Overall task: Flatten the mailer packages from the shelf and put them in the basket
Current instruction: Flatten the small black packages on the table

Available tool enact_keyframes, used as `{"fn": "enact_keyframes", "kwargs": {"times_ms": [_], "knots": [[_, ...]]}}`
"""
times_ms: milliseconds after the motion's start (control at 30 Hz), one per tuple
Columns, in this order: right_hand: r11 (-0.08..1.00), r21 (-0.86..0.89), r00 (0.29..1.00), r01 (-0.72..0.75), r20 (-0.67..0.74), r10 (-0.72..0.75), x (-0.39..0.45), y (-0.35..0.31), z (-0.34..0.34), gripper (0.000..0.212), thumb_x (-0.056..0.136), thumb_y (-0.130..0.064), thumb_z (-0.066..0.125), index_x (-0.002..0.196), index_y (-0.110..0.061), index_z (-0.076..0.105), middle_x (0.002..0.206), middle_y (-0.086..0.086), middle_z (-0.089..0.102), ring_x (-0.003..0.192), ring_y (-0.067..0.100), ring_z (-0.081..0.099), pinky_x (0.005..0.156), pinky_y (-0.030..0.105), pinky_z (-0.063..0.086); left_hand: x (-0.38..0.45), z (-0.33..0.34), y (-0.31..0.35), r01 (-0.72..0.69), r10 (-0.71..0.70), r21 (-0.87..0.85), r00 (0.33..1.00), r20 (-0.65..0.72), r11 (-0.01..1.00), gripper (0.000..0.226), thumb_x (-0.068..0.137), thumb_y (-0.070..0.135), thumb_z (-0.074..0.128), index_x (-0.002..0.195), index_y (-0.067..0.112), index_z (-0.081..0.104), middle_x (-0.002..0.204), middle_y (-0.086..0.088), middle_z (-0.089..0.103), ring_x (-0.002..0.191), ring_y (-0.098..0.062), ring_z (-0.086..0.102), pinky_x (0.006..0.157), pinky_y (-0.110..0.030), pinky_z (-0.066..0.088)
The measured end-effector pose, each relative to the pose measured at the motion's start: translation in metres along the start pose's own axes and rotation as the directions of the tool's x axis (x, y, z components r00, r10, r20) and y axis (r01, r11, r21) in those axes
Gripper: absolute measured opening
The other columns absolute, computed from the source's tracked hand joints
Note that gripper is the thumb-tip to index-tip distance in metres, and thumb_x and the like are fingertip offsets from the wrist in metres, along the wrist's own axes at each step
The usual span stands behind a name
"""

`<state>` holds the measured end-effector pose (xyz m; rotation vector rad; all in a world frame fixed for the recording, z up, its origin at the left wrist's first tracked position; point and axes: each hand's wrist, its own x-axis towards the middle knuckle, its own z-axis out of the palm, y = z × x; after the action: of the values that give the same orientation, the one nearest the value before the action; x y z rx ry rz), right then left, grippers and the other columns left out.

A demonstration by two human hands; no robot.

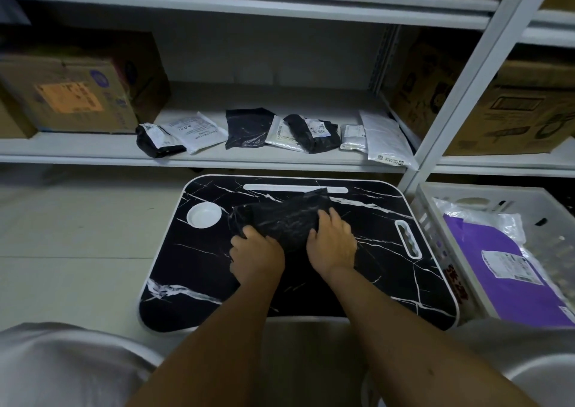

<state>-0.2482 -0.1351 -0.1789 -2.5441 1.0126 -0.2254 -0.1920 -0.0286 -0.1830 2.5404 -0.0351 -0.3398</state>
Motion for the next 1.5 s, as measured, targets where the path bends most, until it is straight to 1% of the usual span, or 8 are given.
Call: {"fn": "enact_keyframes", "kwargs": {"times_ms": [233, 433, 633, 800, 967, 1200, 1300, 1500], "knots": [[0.976, -0.040, 0.886, -0.216, 0.412, 0.213, 0.006, 0.018, 0.001, 0.058, 0.098, -0.059, 0.027, 0.150, -0.048, 0.005, 0.160, 0.012, 0.011, 0.141, 0.044, 0.018, 0.111, 0.057, 0.025, 0.001, 0.012, -0.005, 0.059, -0.085, 0.117, 0.969, 0.233, 0.991, 0.071, 0.098, 0.054, 0.029, 0.152, 0.025, -0.006, 0.158, -0.018, -0.007, 0.141, -0.046, 0.010, 0.109, -0.057, 0.024], [0.965, -0.194, 0.951, -0.177, 0.218, 0.218, -0.011, 0.016, -0.003, 0.050, 0.099, -0.056, 0.022, 0.145, -0.037, 0.028, 0.141, 0.015, 0.041, 0.124, 0.036, 0.045, 0.100, 0.051, 0.035, 0.016, 0.008, -0.004, -0.027, -0.029, 0.211, 0.965, 0.259, 0.977, 0.065, 0.099, 0.050, 0.025, 0.154, 0.027, -0.001, 0.159, -0.018, -0.008, 0.145, -0.040, 0.001, 0.113, -0.055, 0.016], [0.973, -0.212, 0.991, 0.091, 0.113, -0.068, -0.006, 0.001, 0.010, 0.049, 0.103, -0.045, 0.026, 0.150, -0.034, 0.021, 0.162, 0.005, 0.007, 0.148, 0.029, 0.005, 0.115, 0.058, 0.011, 0.016, 0.011, 0.011, -0.511, 0.469, 0.464, 0.857, 0.212, 0.724, 0.057, 0.101, 0.045, 0.017, 0.152, 0.034, -0.004, 0.160, -0.005, -0.016, 0.146, -0.029, -0.016, 0.116, -0.057, 0.001], [0.965, -0.245, 0.964, 0.095, 0.264, -0.028, -0.001, 0.014, 0.015, 0.048, 0.104, -0.047, 0.019, 0.151, -0.036, 0.022, 0.162, 0.002, 0.012, 0.146, 0.031, 0.017, 0.115, 0.061, 0.007, 0.022, 0.020, 0.010, -0.544, 0.383, 0.491, 0.835, 0.394, 0.680, 0.053, 0.102, 0.047, 0.012, 0.152, 0.036, 0.001, 0.162, -0.001, -0.004, 0.148, -0.026, -0.009, 0.116, -0.057, 0.000], [0.963, -0.239, 0.989, 0.127, -0.038, -0.140, 0.015, 0.019, 0.009, 0.038, 0.102, -0.040, 0.032, 0.124, -0.024, 0.057, 0.136, 0.001, 0.052, 0.124, 0.025, 0.047, 0.111, 0.050, 0.025, 0.023, 0.018, 0.033, -0.539, 0.523, 0.504, 0.831, 0.189, 0.675, 0.045, 0.101, 0.045, 0.019, 0.133, 0.027, 0.045, 0.141, -0.004, 0.045, 0.140, -0.023, 0.027, 0.116, -0.053, 0.010], [0.984, 0.125, 0.922, -0.126, -0.352, 0.163, 0.094, 0.047, -0.043, 0.031, 0.099, -0.024, 0.045, 0.128, -0.014, 0.048, 0.119, 0.010, 0.054, 0.106, 0.029, 0.056, 0.084, 0.041, 0.046, 0.053, 0.027, 0.085, -0.603, 0.659, 0.432, 0.752, 0.026, 0.671, 0.038, 0.099, 0.039, 0.031, 0.126, 0.018, 0.049, 0.125, -0.003, 0.052, 0.124, -0.022, 0.043, 0.114, -0.046, 0.023], [0.832, 0.469, 0.865, -0.296, -0.238, 0.442, 0.137, 0.065, -0.059, 0.038, 0.102, -0.023, 0.037, 0.141, -0.021, 0.036, 0.113, 0.012, 0.056, 0.104, 0.032, 0.057, 0.081, 0.040, 0.044, 0.071, 0.038, 0.108, -0.626, 0.682, 0.420, 0.731, 0.023, 0.657, 0.036, 0.099, 0.035, 0.033, 0.126, 0.017, 0.048, 0.123, -0.004, 0.052, 0.121, -0.022, 0.044, 0.112, -0.046, 0.026], [0.467, 0.817, 0.867, -0.338, 0.078, 0.492, 0.195, 0.071, -0.064, 0.058, 0.105, -0.012, 0.029, 0.152, -0.041, 0.011, 0.115, 0.004, 0.044, 0.087, 0.019, 0.048, 0.082, 0.033, 0.038, 0.090, 0.073, 0.141, -0.669, 0.704, 0.394, 0.706, 0.072, 0.631, 0.035, 0.098, 0.034, 0.035, 0.126, 0.016, 0.047, 0.125, -0.006, 0.050, 0.122, -0.024, 0.043, 0.112, -0.045, 0.025]]}}
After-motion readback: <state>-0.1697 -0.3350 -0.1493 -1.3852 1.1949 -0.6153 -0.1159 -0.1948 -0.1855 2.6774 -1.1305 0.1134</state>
